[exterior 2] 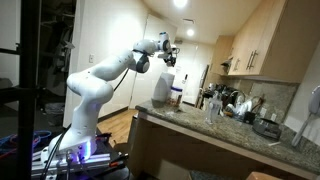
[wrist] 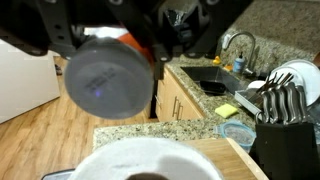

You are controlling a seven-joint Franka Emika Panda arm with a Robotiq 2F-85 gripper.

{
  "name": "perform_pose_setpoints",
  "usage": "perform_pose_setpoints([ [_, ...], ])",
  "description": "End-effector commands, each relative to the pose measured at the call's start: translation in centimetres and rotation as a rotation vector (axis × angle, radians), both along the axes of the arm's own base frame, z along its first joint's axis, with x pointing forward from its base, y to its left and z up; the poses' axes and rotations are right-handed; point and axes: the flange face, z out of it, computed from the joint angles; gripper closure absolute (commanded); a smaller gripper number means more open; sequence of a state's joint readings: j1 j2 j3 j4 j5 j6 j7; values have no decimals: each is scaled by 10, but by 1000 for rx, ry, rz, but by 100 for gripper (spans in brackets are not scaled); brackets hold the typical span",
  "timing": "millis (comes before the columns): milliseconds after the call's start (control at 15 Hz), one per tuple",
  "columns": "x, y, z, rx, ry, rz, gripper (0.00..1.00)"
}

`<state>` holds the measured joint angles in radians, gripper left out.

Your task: Take the bottle on the tissue roll and put it on the table, then take the object and put it on the bottle

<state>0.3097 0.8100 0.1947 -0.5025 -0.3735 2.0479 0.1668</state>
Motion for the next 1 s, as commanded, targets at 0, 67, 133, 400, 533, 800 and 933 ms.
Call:
perform_pose_setpoints([
  [0, -36, -8, 68, 41, -79, -146, 75],
  [67, -49, -12, 90, 48, -117, -185, 75],
  [133, -64, -15, 116, 77, -167, -220, 75],
  [400, -96, -48, 194, 174, -399, -288, 75],
  [533, -98, -79, 216, 207, -498, -334, 75],
  [800, -91, -130, 234, 305, -684, -426, 75],
  [933, -81, -157, 234, 312, -792, -454, 75],
])
